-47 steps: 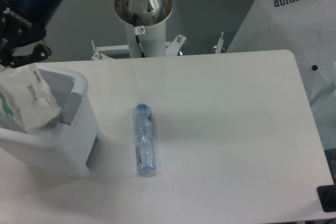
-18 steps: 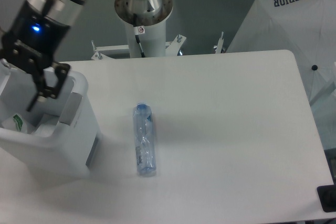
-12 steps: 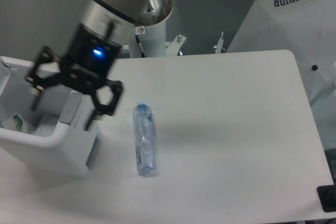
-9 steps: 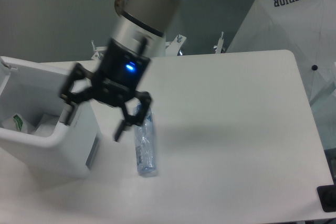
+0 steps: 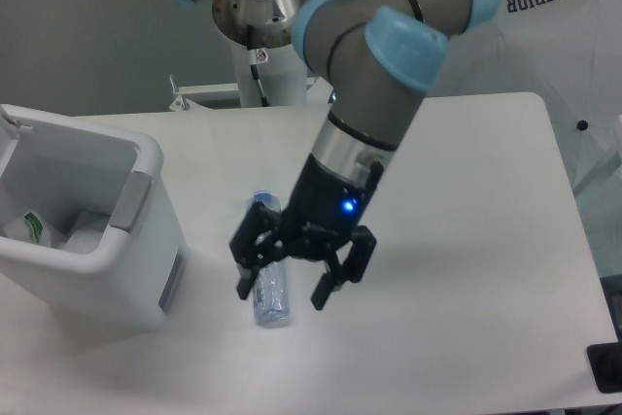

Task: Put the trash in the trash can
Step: 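Move the open gripper over the clear plastic bottle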

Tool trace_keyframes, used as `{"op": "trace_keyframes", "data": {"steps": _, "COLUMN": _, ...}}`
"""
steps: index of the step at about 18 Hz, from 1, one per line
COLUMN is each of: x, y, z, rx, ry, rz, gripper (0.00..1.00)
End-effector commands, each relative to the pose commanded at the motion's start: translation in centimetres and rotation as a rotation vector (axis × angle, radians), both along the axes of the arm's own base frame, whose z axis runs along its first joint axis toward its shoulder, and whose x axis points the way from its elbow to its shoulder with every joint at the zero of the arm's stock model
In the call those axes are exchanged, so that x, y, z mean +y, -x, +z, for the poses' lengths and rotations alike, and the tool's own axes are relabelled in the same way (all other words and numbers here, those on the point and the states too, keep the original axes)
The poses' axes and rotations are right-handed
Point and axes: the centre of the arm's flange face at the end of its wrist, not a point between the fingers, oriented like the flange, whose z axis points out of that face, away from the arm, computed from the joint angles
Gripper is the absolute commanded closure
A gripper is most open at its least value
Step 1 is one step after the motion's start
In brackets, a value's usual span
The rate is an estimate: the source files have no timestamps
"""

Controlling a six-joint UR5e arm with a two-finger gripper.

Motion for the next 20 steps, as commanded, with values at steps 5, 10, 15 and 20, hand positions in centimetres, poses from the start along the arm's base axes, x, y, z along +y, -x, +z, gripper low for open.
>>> {"op": "trace_keyframes", "data": {"steps": 5, "x": 0.3, "y": 1.2, "z": -3.7, "rx": 0.021, "ry": 0.113, "rz": 0.033, "gripper": 0.00}}
{"op": "trace_keyframes", "data": {"steps": 10, "x": 0.3, "y": 0.8, "z": -5.2, "rx": -0.003, "ry": 0.183, "rz": 0.010, "gripper": 0.00}}
{"op": "trace_keyframes", "data": {"steps": 15, "x": 0.3, "y": -0.2, "z": -7.0, "rx": 0.012, "ry": 0.272, "rz": -0.059, "gripper": 0.00}}
{"op": "trace_keyframes", "data": {"steps": 20, "x": 0.1, "y": -0.8, "z": -9.2, "rx": 0.085, "ry": 0.369, "rz": -0.161, "gripper": 0.00}}
